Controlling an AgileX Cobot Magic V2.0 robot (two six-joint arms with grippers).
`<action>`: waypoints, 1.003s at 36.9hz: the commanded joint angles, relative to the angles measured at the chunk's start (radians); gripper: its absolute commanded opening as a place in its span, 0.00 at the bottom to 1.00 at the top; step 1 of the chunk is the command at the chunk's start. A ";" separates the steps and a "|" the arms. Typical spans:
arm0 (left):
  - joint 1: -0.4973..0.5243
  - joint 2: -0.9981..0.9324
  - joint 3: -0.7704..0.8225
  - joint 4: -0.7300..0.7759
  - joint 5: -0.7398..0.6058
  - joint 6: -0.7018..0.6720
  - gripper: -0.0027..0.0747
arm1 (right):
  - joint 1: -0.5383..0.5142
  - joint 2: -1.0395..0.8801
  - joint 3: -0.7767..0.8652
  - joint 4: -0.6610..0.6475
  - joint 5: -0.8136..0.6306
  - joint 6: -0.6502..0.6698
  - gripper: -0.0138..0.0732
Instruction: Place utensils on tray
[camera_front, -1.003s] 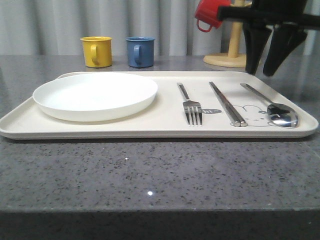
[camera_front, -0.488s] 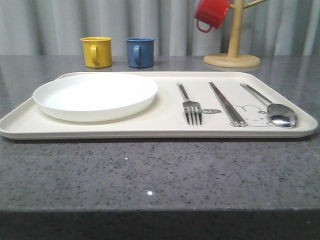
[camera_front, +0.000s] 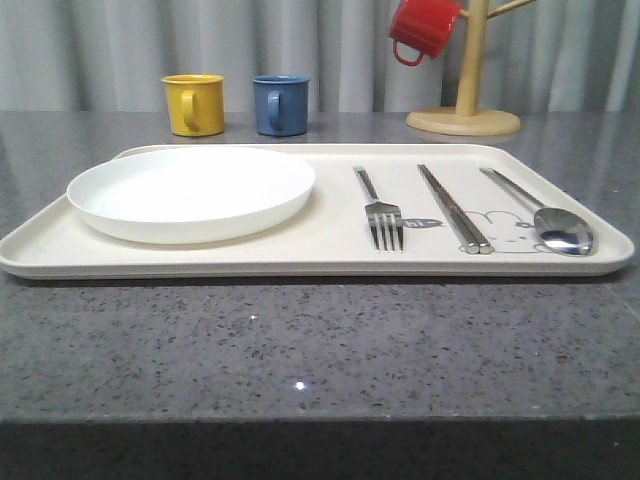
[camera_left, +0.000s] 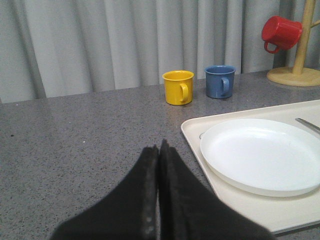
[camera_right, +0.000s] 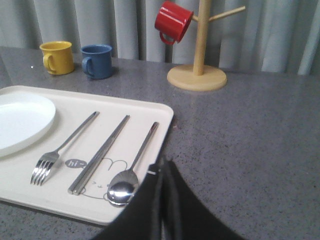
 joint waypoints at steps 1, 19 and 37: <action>0.004 0.012 -0.028 -0.009 -0.080 -0.010 0.01 | -0.002 0.001 -0.024 -0.015 -0.092 -0.010 0.08; 0.004 0.012 -0.028 -0.009 -0.080 -0.010 0.01 | -0.002 0.001 -0.024 -0.015 -0.092 -0.010 0.08; 0.120 -0.160 0.350 -0.009 -0.295 -0.010 0.01 | -0.002 0.001 -0.024 -0.015 -0.092 -0.010 0.08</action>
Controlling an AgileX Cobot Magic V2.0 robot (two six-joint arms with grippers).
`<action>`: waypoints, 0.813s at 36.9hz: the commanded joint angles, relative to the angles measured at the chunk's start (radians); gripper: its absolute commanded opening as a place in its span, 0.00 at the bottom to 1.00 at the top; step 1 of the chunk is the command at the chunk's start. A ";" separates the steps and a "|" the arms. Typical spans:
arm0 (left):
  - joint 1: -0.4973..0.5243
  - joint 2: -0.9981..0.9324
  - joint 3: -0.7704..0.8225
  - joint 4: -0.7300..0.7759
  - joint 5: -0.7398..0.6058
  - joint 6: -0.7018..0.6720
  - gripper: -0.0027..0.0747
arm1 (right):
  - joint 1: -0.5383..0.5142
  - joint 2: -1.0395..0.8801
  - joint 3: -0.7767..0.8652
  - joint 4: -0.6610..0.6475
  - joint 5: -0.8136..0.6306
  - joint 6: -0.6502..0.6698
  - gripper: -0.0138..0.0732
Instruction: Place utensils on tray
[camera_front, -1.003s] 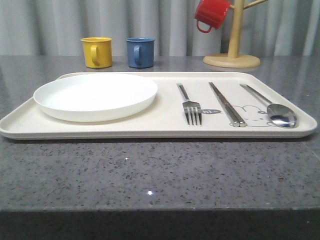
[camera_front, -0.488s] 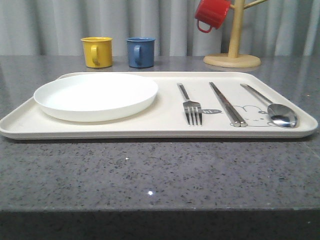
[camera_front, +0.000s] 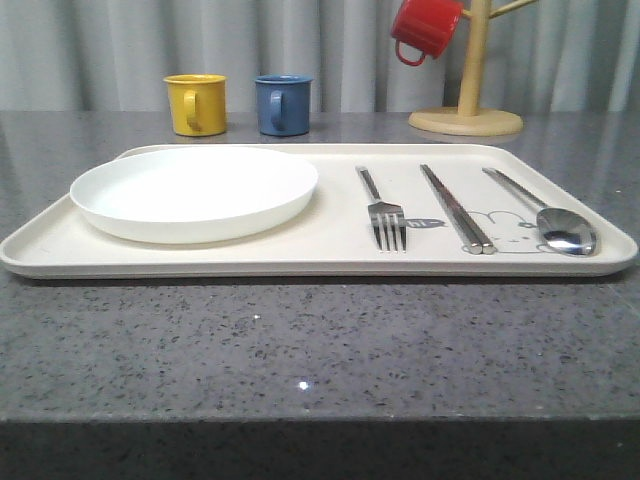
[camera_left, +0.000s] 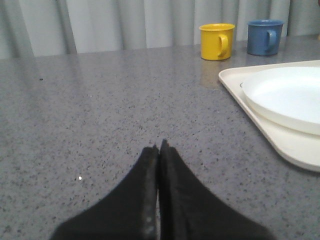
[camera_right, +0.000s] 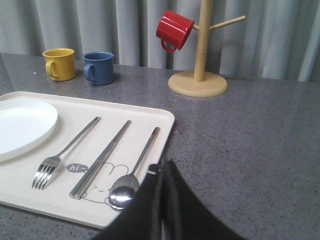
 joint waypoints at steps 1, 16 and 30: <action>0.002 -0.021 0.014 -0.009 -0.118 -0.010 0.01 | -0.002 0.008 -0.024 -0.015 -0.083 -0.010 0.08; 0.002 -0.021 0.011 -0.009 -0.094 -0.010 0.01 | -0.002 0.008 -0.024 -0.015 -0.083 -0.010 0.08; 0.002 -0.021 0.011 -0.009 -0.094 -0.010 0.01 | -0.043 -0.025 0.065 -0.048 -0.147 -0.010 0.08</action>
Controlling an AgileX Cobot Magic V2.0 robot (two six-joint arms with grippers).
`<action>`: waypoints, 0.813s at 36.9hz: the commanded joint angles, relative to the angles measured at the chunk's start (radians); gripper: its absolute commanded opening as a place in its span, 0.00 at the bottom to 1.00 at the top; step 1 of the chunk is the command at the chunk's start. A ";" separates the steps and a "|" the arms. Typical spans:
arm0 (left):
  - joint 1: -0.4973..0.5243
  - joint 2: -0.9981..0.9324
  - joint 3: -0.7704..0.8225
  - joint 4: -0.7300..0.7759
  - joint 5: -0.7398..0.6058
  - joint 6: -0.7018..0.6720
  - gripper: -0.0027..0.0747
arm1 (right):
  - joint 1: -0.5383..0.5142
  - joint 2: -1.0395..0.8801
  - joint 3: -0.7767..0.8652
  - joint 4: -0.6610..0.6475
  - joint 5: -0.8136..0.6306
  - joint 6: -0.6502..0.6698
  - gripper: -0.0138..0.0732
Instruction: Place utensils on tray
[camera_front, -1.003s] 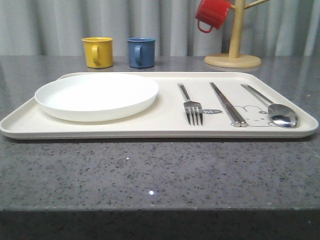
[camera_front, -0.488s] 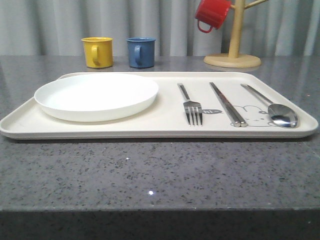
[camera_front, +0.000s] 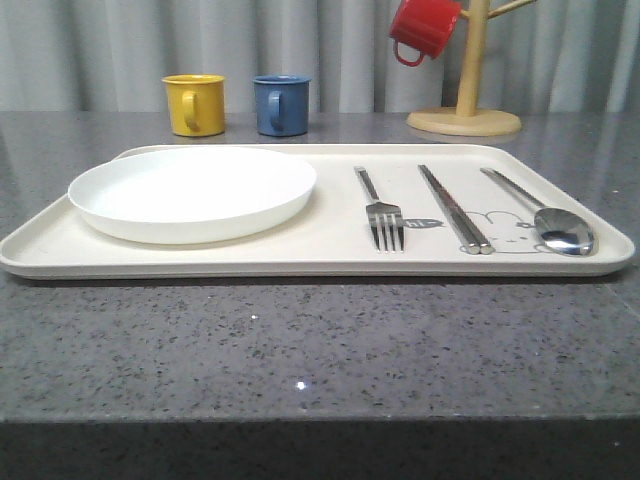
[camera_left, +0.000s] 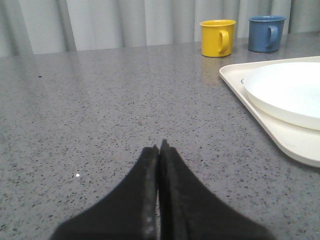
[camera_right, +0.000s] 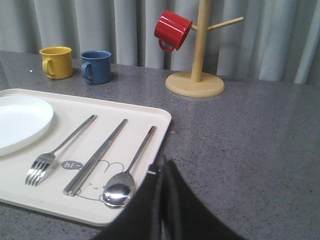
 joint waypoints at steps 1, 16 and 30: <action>0.002 -0.021 0.001 -0.009 -0.078 -0.010 0.01 | -0.057 -0.019 0.056 -0.022 -0.135 -0.010 0.08; 0.002 -0.021 0.001 -0.009 -0.078 -0.010 0.01 | -0.268 -0.184 0.308 0.026 -0.115 -0.010 0.08; 0.002 -0.021 0.001 -0.009 -0.078 -0.010 0.01 | -0.268 -0.184 0.308 0.025 -0.115 -0.010 0.08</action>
